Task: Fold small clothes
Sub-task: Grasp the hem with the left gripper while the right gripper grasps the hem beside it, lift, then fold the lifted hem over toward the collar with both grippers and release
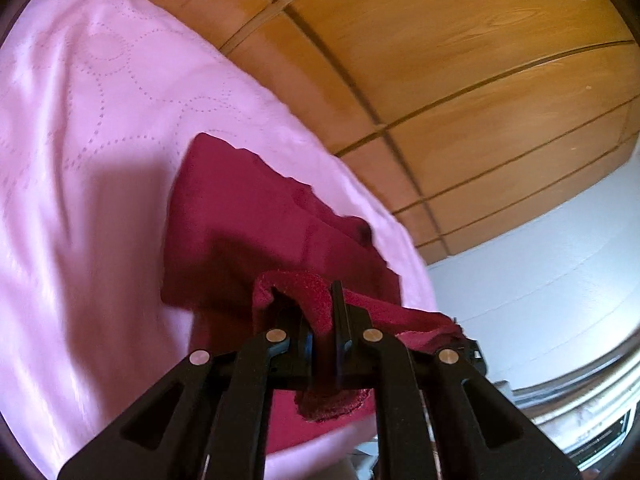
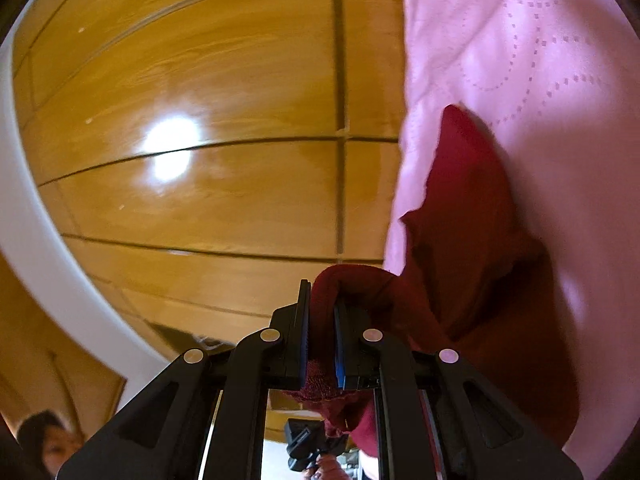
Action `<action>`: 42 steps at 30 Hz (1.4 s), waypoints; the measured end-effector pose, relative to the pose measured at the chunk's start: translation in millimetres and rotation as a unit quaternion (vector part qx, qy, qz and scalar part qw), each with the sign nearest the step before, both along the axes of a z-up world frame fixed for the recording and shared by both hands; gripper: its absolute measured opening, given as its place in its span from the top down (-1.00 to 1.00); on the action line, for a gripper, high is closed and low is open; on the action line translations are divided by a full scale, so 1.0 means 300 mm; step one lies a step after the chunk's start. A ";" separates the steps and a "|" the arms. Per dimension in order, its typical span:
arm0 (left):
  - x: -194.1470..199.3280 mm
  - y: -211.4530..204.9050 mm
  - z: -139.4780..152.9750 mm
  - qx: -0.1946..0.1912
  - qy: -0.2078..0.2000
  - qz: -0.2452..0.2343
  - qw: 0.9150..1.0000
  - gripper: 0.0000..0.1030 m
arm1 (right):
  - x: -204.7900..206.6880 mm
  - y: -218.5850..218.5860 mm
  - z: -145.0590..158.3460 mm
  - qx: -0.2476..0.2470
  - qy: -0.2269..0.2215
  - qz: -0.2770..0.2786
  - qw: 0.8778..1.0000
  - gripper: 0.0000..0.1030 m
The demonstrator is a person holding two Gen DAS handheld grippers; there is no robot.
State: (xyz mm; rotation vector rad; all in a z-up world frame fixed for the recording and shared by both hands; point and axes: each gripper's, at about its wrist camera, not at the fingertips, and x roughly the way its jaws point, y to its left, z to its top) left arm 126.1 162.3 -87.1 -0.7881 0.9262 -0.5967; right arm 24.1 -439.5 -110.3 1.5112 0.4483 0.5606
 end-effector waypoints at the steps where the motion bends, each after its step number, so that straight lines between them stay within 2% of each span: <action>1: 0.017 -0.005 -0.010 0.003 0.002 0.001 1.000 0.87 | 0.021 -0.004 -0.011 -0.001 0.011 -0.003 1.000 0.82; 4: 0.099 -0.046 -0.056 0.051 0.014 0.014 0.999 0.79 | 0.069 -0.010 -0.050 -0.009 0.049 -0.013 0.999 0.82; 5: 0.116 -0.059 -0.061 0.064 0.017 0.017 0.998 0.58 | 0.081 -0.009 -0.064 -0.010 0.062 -0.016 0.998 0.64; 6: 0.134 -0.072 -0.069 0.077 0.022 0.023 0.997 0.14 | 0.098 -0.011 -0.080 -0.013 0.081 -0.022 0.996 0.12; 8: 0.146 -0.079 -0.061 0.093 0.012 0.046 0.994 -0.32 | 0.110 -0.027 -0.094 -0.016 0.095 -0.052 0.994 -0.32; 10: 0.139 -0.064 -0.038 0.093 -0.009 0.067 0.993 -0.44 | 0.096 -0.050 -0.065 -0.042 0.086 -0.080 0.992 -0.32; 12: 0.125 -0.046 -0.023 0.106 -0.018 0.085 0.991 -0.49 | 0.067 -0.068 -0.005 -0.113 0.076 -0.104 0.985 -0.32; 15: 0.112 -0.043 -0.027 0.144 -0.020 0.086 0.986 -0.49 | 0.068 -0.052 0.051 -0.189 0.071 -0.092 0.975 -0.32; 17: 0.120 -0.058 -0.039 0.172 -0.013 0.081 0.982 -0.46 | 0.104 -0.014 0.080 -0.254 0.082 -0.071 0.961 -0.32; 18: 0.124 -0.069 -0.041 0.180 -0.010 0.077 0.981 -0.46 | 0.130 0.012 0.098 -0.294 0.088 -0.053 0.950 -0.32; 19: 0.137 -0.077 -0.044 0.186 -0.007 0.075 0.980 -0.46 | 0.156 0.038 0.113 -0.331 0.092 -0.039 0.938 -0.29; 20: 0.151 -0.094 -0.047 0.202 -0.001 0.071 0.977 -0.43 | 0.191 0.078 0.132 -0.378 0.095 -0.020 0.920 -0.22; 21: 0.163 -0.107 -0.049 0.214 0.004 0.066 0.975 -0.35 | 0.213 0.101 0.145 -0.409 0.098 -0.005 0.907 -0.21; 23: 0.187 -0.136 -0.054 0.233 0.015 0.048 0.971 -0.31 | 0.267 0.148 0.151 -0.466 0.106 0.020 0.878 -0.13; 25: 0.210 -0.162 -0.065 0.260 0.022 0.032 0.965 -0.21 | 0.318 0.192 0.146 -0.526 0.119 0.039 0.841 -0.13; 27: 0.215 -0.169 -0.074 0.268 0.026 0.024 0.963 0.02 | 0.341 0.207 0.123 -0.561 0.130 0.046 0.816 0.01; 29: 0.214 -0.175 -0.088 0.269 0.032 0.019 0.963 0.24 | 0.355 0.206 0.097 -0.567 0.142 0.049 0.810 0.10; 31: 0.202 -0.185 -0.092 0.271 0.029 0.018 0.962 0.39 | 0.346 0.199 0.079 -0.564 0.150 0.046 0.811 0.22; 33: 0.193 -0.206 -0.081 0.281 0.017 0.018 0.959 0.71 | 0.327 0.198 0.074 -0.566 0.142 0.046 0.811 0.69; 34: 0.177 -0.214 -0.071 0.290 0.008 0.019 0.957 0.78 | 0.325 0.207 0.077 -0.564 0.136 0.050 0.813 0.76; 36: 0.171 -0.236 -0.053 0.301 -0.002 0.028 0.953 0.83 | 0.305 0.220 0.099 -0.567 0.128 0.048 0.812 0.84; 42: 0.121 -0.248 0.090 0.315 -0.076 0.071 0.943 0.84 | 0.263 0.231 0.237 -0.590 0.100 0.001 0.801 0.84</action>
